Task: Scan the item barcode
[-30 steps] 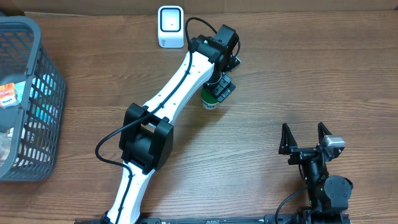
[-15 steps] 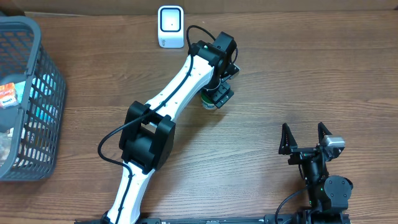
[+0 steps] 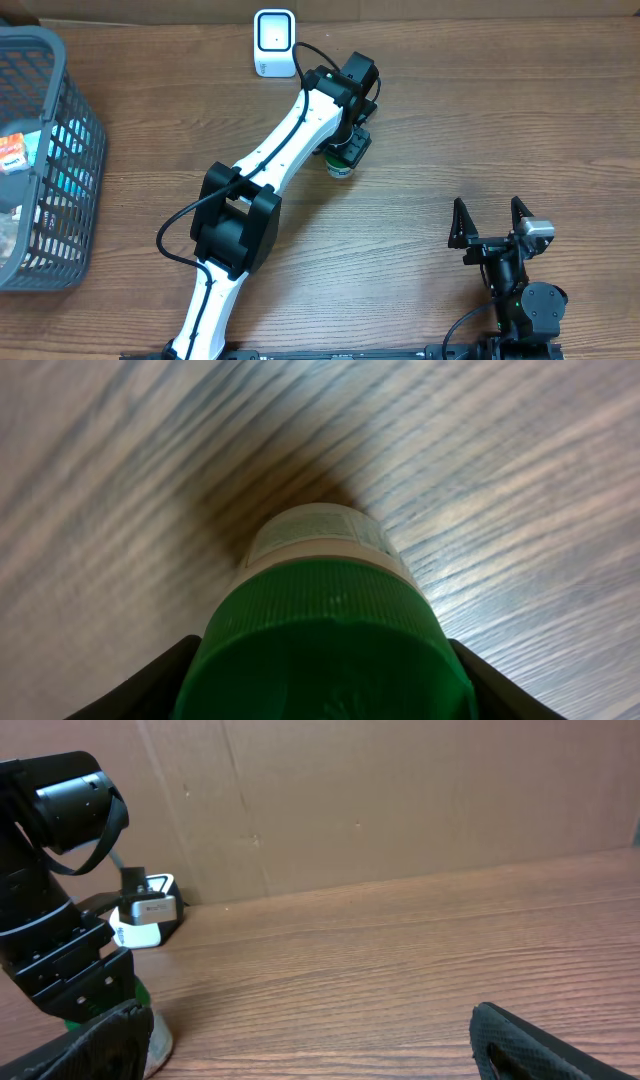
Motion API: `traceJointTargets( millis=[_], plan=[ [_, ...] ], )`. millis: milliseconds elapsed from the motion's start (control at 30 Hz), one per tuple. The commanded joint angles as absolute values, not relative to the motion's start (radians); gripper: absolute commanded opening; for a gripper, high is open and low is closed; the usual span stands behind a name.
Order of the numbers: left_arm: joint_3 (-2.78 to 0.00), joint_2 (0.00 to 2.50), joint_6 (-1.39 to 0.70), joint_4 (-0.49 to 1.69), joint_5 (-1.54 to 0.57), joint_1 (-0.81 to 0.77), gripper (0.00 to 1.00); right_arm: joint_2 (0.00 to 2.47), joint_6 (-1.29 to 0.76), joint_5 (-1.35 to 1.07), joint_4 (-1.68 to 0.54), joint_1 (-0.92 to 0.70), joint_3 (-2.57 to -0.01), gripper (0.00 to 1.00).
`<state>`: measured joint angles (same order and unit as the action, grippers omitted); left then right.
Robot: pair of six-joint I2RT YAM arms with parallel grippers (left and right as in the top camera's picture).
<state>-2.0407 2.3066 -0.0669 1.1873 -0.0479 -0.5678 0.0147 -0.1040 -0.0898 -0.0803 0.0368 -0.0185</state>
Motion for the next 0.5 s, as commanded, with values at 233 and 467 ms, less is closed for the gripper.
traceJointTargets(
  millis=[233, 467],
  plan=[
    [-2.032, 2.285, -0.591, 1.238, -0.046, -0.567, 0.45, 0.004, -0.103, -0.091, -0.076, 0.033, -0.008, 1.0],
    [-2.032, 2.285, -0.879, 1.243, -0.046, -0.566, 0.45, 0.004, -0.103, -0.091, -0.076, 0.033, -0.008, 1.0]
  ],
)
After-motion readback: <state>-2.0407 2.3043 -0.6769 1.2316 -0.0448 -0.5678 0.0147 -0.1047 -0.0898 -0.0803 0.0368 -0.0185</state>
